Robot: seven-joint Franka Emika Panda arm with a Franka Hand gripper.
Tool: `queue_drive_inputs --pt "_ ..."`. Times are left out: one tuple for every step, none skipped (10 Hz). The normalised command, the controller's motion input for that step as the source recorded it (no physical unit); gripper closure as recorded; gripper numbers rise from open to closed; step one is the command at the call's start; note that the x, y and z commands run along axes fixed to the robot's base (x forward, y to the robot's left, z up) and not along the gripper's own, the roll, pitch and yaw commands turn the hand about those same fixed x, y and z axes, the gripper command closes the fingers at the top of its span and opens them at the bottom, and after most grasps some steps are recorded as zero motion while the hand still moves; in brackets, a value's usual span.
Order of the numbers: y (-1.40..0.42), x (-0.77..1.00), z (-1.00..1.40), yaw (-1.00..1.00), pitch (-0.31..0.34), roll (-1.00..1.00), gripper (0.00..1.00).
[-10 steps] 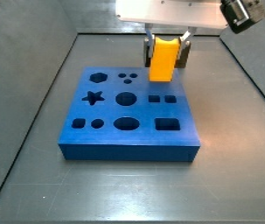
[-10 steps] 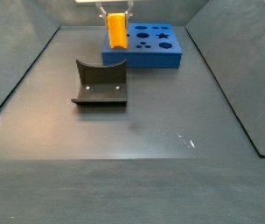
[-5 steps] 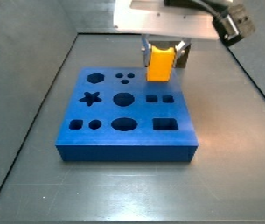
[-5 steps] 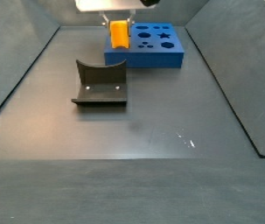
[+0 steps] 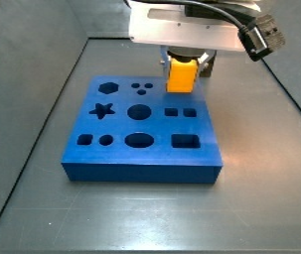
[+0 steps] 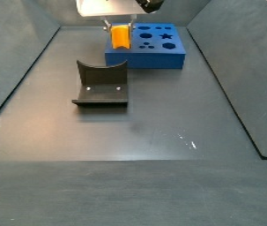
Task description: Insert the arch object.
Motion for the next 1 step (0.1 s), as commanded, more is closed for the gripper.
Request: queue_drive_inputs --pt "0.0 0.0 0.0 0.0 0.0 0.0 1.0"
